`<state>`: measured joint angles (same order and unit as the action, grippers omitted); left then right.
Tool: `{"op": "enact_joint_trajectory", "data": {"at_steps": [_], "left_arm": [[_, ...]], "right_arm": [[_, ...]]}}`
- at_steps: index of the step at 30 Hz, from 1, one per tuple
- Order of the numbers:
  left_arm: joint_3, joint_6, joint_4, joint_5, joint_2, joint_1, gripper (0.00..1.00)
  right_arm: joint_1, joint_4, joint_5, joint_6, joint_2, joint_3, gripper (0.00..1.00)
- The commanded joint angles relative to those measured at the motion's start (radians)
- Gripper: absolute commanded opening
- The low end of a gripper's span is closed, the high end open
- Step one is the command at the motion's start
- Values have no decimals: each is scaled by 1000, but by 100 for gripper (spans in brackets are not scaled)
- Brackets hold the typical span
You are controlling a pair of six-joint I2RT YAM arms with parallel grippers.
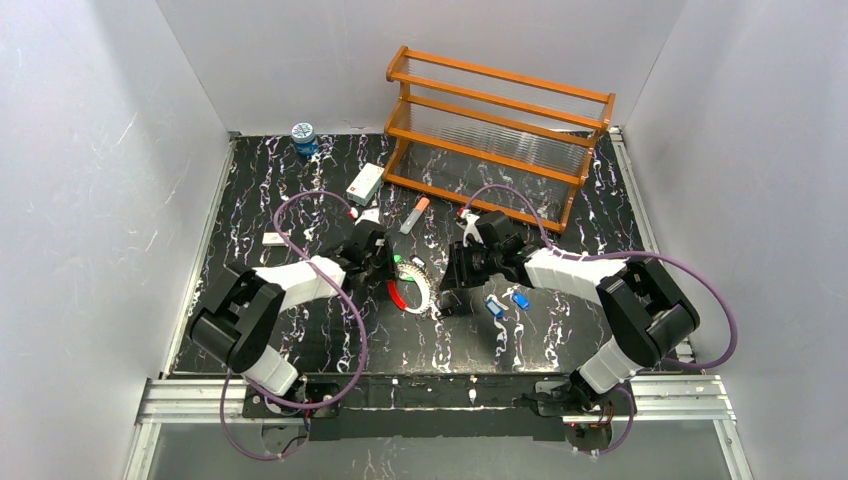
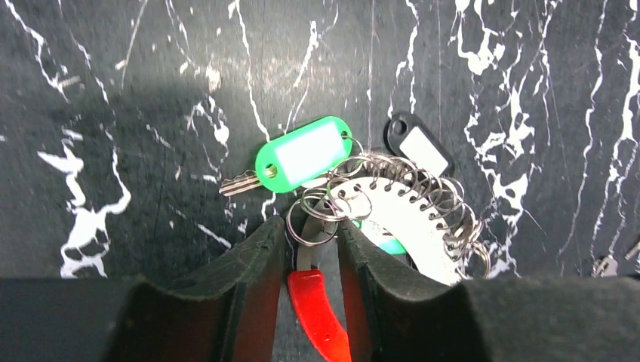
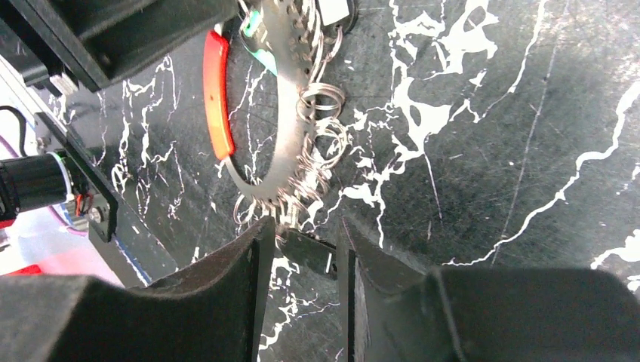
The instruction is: Put the keys on the keyring
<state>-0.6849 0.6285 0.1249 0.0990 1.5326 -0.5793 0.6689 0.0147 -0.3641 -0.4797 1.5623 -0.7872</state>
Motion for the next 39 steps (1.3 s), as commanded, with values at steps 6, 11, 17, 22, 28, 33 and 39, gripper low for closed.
{"op": "enact_joint_trajectory", "data": {"at_steps": [6, 11, 17, 22, 28, 33, 39], "left_arm": [[-110, -121, -130, 75, 201, -5, 28], [-149, -141, -130, 73, 206, -11, 28], [-99, -150, -108, 86, 67, -11, 33], [9, -167, -39, 9, -126, -11, 38], [141, -138, -10, -12, -396, -12, 43], [212, -53, -37, 72, -597, -8, 59], [303, 45, 24, 83, -718, -2, 77]], "right_arm": [[-7, -13, 49, 70, -15, -29, 45], [-9, 34, 115, 109, -77, 3, 53], [-9, 231, 125, 222, -186, 135, 62], [-10, 246, 12, 246, -186, 112, 64], [-11, 202, -158, 177, -35, 13, 59], [-11, 251, -238, 109, 35, -9, 54], [-4, 242, -251, 60, 65, -26, 41]]}}
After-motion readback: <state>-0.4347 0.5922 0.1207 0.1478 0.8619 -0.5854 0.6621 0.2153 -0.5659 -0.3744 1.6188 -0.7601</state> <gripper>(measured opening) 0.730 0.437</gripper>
